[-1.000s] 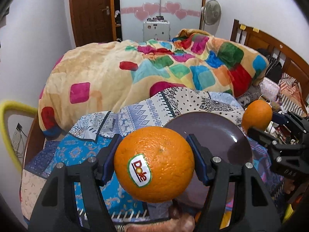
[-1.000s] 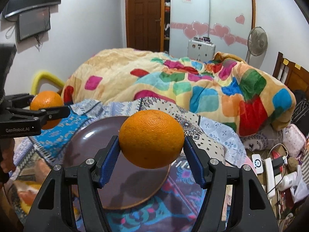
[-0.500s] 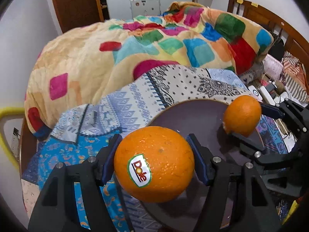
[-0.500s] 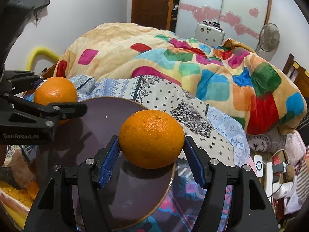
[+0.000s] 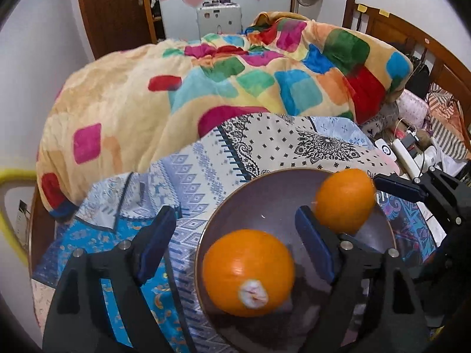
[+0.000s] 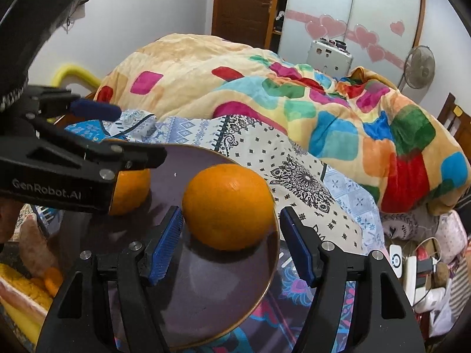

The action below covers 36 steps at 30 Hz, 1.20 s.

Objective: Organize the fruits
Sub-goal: 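Lower both oranges onto the plate and open both grippers, then grasp the small dark red fruit with the left gripper while the right gripper moves to a yellow cylindrical fruit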

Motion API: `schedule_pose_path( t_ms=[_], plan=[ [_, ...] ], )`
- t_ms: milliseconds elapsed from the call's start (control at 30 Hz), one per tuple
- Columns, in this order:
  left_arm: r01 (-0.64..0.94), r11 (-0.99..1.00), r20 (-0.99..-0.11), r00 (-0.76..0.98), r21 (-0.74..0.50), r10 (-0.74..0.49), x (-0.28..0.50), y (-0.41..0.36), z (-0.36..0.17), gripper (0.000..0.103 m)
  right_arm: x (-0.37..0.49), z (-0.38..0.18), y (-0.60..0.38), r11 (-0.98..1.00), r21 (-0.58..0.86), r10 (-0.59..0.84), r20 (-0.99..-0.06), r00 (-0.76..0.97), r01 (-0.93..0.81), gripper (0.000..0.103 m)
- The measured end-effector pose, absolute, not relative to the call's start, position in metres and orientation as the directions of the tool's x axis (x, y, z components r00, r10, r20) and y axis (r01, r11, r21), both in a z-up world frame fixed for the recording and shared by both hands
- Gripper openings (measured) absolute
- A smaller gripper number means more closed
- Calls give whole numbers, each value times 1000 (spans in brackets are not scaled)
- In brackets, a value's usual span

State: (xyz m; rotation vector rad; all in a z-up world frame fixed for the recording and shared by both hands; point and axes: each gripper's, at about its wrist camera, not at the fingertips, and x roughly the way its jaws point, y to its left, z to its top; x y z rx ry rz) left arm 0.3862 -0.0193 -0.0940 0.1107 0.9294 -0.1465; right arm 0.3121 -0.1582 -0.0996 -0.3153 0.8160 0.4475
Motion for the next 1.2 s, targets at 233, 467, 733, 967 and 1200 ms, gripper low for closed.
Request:
schedule_pose_path(
  t_ms=[233, 467, 733, 967, 1200],
  plan=[
    [164, 984, -772, 633, 70, -50, 361, -16, -74, 83, 295, -83, -164, 862, -80, 290, -733, 615, -501, 66],
    [140, 986, -721, 692, 88, -34, 317, -5, -41, 83, 270, -59, -172, 872, -78, 298, -699, 650, -483, 66],
    [97, 990, -675, 738, 100, -4, 247, 26, -11, 86, 222, -33, -177, 876, -92, 306, -653, 693, -473, 72],
    [59, 991, -666, 745, 117, 34, 190, 55, -11, 87, 179, -26, -177, 872, -91, 323, -631, 705, -481, 78],
    [-6, 996, -691, 720, 92, 68, 146, 91, -31, 88, 146, -35, -183, 872, -52, 347, -638, 688, -487, 78]
  ],
)
